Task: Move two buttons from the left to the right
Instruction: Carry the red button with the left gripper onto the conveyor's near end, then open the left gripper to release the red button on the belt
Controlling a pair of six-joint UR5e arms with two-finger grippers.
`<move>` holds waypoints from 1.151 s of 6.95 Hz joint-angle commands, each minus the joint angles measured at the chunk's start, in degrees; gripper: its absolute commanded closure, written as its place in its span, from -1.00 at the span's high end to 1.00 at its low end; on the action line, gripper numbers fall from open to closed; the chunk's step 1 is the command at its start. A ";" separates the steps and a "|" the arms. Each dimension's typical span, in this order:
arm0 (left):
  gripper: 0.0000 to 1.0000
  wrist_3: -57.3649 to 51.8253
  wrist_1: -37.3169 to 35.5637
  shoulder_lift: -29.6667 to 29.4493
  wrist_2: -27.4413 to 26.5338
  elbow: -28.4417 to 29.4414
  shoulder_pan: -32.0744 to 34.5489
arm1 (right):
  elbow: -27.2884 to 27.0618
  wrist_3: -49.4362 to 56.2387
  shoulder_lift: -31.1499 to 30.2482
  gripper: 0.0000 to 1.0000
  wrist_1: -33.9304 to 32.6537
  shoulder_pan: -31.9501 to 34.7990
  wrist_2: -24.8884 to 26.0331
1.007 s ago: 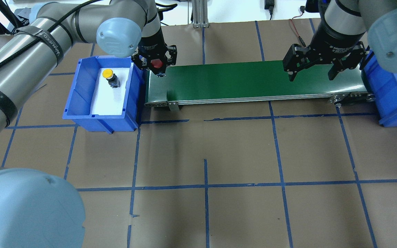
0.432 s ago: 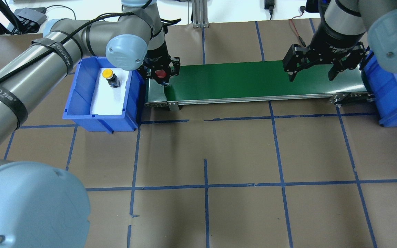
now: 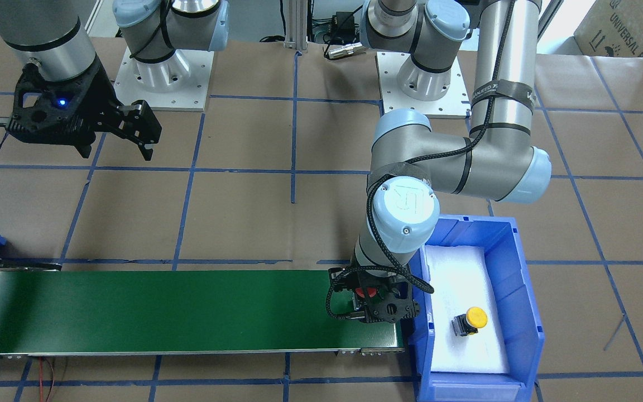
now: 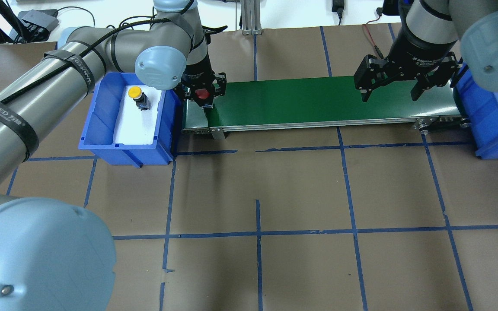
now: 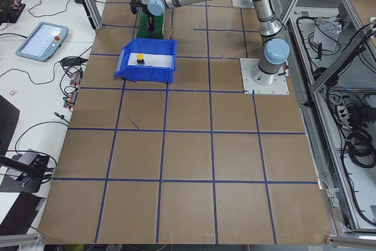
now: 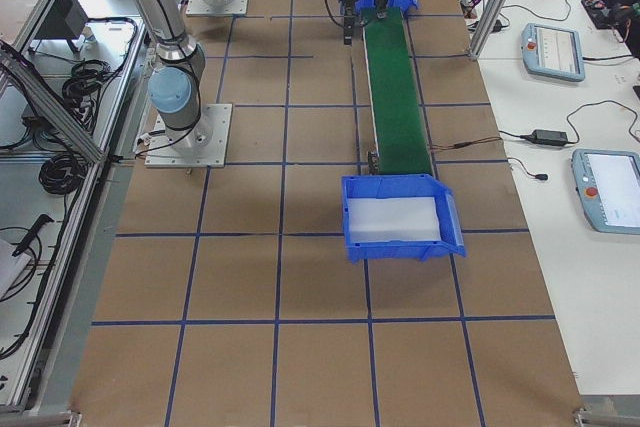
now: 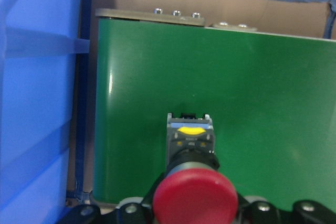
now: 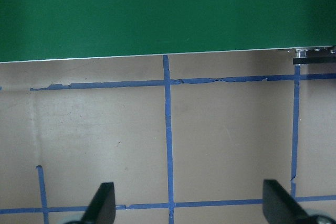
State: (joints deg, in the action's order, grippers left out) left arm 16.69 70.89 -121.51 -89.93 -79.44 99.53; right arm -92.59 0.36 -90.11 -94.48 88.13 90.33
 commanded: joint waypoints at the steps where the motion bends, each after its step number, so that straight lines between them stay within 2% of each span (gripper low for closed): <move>1: 1.00 0.27 -0.58 0.13 -0.07 0.34 -0.13 | 0.04 0.26 0.02 1.00 -0.01 -0.07 -0.07; 3: 1.00 -0.61 0.03 2.06 0.46 4.36 -3.00 | 0.04 0.17 -0.24 1.00 0.08 0.37 0.02; 4: 1.00 -0.61 0.13 3.46 4.64 4.30 -4.94 | 0.13 0.26 -0.33 1.00 0.08 0.29 0.02; 5: 1.00 -2.17 1.87 4.08 5.38 4.56 -7.83 | 0.13 0.26 -0.33 1.00 0.08 0.29 -0.15; 6: 1.00 -10.98 2.49 4.26 4.60 4.65 -11.08 | 0.13 0.26 -0.33 1.00 0.08 0.29 -0.24; 8: 1.00 -17.98 2.41 3.13 1.37 3.86 -14.09 | 0.13 0.26 -0.33 1.00 0.08 0.29 -0.16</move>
State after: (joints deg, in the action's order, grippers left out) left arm 3.56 73.18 -117.69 -86.45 -75.07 87.33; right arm -92.49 0.61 -90.44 -94.39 88.41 90.16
